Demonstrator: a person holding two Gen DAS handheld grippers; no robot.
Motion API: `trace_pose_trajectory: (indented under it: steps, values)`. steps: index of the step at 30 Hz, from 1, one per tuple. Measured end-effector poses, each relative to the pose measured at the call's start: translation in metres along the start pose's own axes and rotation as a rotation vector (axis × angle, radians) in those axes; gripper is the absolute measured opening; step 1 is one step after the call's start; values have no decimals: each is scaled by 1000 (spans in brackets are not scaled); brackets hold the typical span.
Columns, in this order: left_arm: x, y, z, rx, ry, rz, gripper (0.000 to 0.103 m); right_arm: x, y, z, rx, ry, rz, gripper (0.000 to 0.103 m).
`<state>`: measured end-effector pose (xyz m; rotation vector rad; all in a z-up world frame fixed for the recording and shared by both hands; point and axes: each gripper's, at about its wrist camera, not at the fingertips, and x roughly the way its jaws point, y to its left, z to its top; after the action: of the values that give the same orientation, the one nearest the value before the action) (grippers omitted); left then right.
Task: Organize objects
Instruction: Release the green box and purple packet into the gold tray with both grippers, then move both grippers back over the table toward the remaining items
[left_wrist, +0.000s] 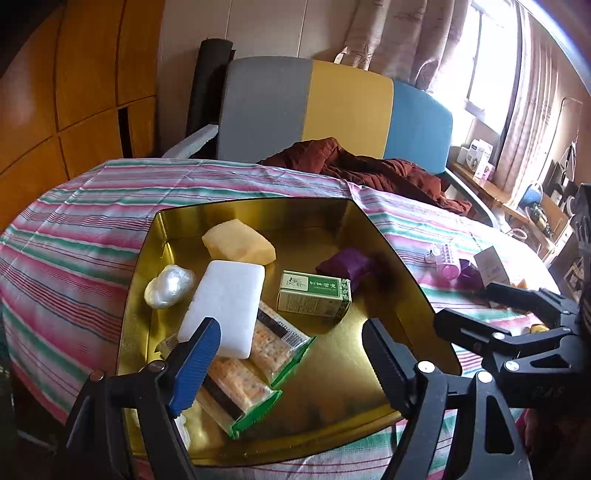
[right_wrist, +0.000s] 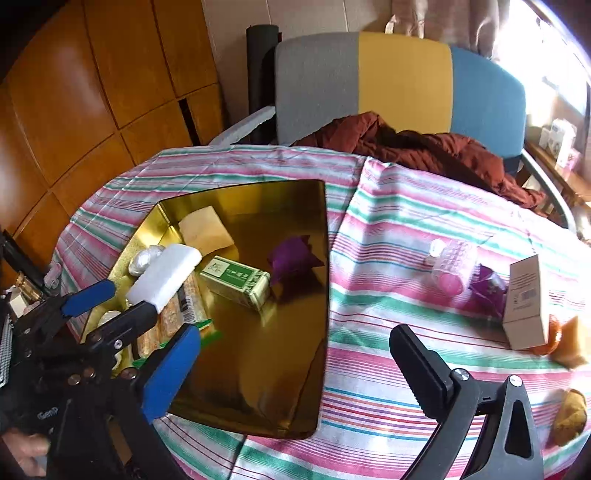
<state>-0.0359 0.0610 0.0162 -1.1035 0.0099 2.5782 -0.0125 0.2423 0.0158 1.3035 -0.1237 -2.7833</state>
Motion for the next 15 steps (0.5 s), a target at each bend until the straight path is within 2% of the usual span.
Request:
trace_pose_trajectory:
  steps: [5, 15]
  values:
    - [-2, -7, -6, 28, 8, 34, 81, -6, -3, -6, -16, -11, -43, 103]
    - [-7, -17, -14, 65, 18, 45, 81, -11, -28, -17, -6, -16, -116, 103]
